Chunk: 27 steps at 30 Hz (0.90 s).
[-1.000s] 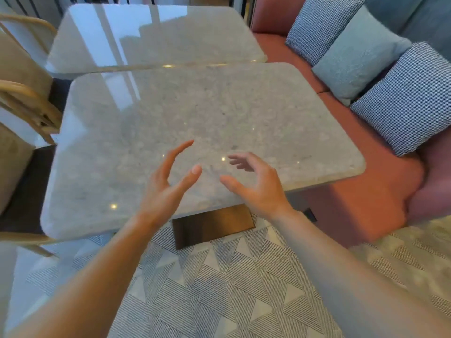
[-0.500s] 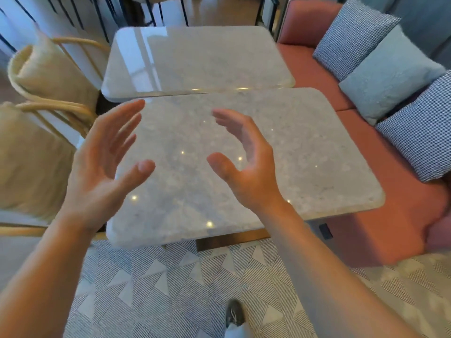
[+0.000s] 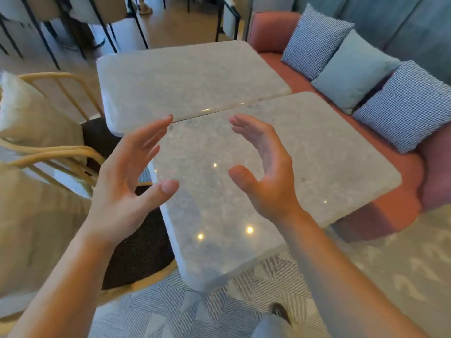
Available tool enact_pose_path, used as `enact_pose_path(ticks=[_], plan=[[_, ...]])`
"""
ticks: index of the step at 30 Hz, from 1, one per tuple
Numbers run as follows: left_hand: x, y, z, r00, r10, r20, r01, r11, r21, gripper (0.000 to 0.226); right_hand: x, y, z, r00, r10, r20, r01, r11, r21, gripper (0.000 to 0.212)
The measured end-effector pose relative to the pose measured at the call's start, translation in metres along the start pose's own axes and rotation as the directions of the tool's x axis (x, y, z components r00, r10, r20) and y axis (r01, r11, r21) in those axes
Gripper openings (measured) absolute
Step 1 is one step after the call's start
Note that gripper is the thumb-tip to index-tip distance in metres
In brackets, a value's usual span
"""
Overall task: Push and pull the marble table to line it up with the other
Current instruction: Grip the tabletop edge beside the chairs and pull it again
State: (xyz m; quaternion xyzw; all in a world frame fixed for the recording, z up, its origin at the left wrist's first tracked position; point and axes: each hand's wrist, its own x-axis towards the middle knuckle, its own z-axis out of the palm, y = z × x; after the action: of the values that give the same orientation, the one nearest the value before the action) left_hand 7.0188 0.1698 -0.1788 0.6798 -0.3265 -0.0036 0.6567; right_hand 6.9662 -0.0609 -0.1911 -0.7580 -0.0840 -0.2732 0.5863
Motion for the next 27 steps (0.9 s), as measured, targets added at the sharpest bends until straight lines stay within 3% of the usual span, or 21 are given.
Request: enact_pose_path(ticks=[11, 19, 23, 27], plan=[[0.058, -0.037, -0.064, 0.933, 0.026, 0.359, -0.005, 0.998, -0.058, 0.064, -0.012, 0.000, 0.076, 0.945, 0.059, -0.322, -0.108, 0.985, -0.137, 0.074], [0.077, -0.066, -0.153, 0.890, 0.065, 0.452, -0.018, 0.994, -0.107, 0.063, 0.007, 0.016, 0.175, 0.898, 0.114, -0.426, -0.183, 0.975, -0.125, 0.083], [0.073, -0.073, -0.194, 0.856, 0.052, 0.514, 0.041, 0.985, -0.168, 0.063, 0.001, 0.001, 0.222, 0.868, 0.120, -0.481, -0.225, 0.960, -0.168, 0.085], [0.068, -0.083, -0.232, 0.804, 0.115, 0.583, 0.008, 0.979, -0.204, 0.063, -0.009, -0.020, 0.275, 0.835, 0.078, -0.545, -0.255, 0.932, -0.257, 0.082]])
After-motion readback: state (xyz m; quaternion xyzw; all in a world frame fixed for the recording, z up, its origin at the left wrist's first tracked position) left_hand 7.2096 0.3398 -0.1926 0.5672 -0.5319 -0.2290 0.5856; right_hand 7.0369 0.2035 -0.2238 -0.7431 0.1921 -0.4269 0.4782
